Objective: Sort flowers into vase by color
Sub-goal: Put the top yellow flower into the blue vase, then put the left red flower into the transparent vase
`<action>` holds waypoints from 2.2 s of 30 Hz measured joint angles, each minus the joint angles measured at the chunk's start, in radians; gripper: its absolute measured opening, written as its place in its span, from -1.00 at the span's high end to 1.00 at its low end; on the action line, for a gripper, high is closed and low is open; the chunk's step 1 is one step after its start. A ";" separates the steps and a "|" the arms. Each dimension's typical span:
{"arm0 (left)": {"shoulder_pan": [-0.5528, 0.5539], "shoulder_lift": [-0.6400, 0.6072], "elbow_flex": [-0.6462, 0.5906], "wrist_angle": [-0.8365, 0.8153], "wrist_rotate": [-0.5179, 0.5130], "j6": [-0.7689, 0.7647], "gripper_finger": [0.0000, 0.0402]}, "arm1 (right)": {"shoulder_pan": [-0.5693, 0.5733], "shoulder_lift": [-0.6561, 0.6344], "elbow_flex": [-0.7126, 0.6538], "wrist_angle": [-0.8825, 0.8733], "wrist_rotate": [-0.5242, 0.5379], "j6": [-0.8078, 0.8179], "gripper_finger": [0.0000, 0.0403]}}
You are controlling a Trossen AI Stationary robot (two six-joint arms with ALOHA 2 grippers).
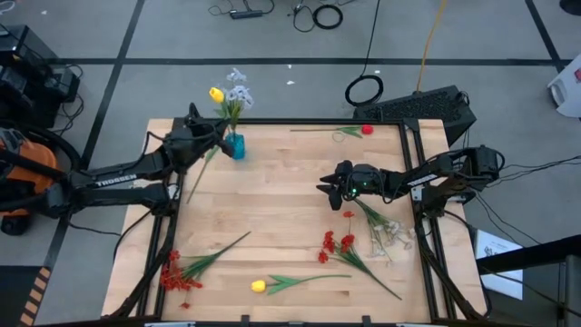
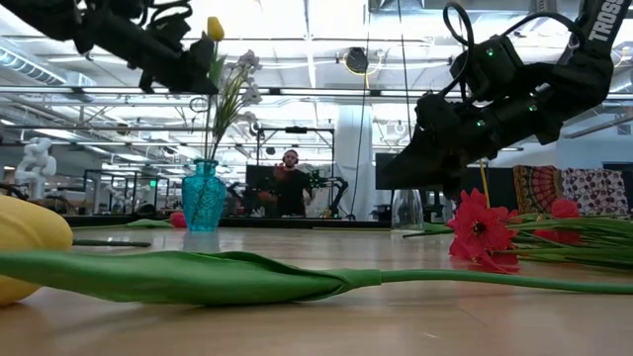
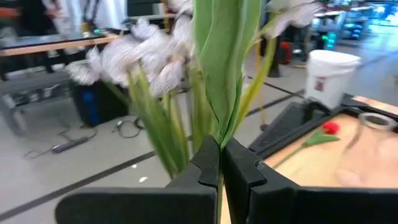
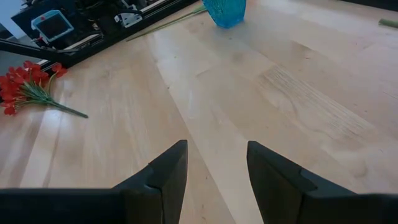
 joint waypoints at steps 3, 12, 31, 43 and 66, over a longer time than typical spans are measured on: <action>0.009 0.000 -0.052 0.060 -0.006 -0.025 0.97 | 0.000 0.000 0.000 0.000 0.000 0.000 0.22; 0.036 0.001 -0.106 0.030 -0.009 -0.140 0.88 | 0.000 0.000 0.000 -0.001 0.000 0.002 0.22; 0.036 0.001 0.031 -0.390 0.048 -0.145 0.14 | 0.000 0.000 0.000 -0.008 0.000 0.002 0.22; 0.036 -0.077 0.093 -0.714 0.017 -0.188 0.14 | 0.000 0.001 0.001 -0.055 0.026 0.009 0.22; 0.036 -0.160 0.093 -1.024 0.248 -0.326 0.14 | 0.000 0.002 0.001 -0.053 0.025 0.008 0.22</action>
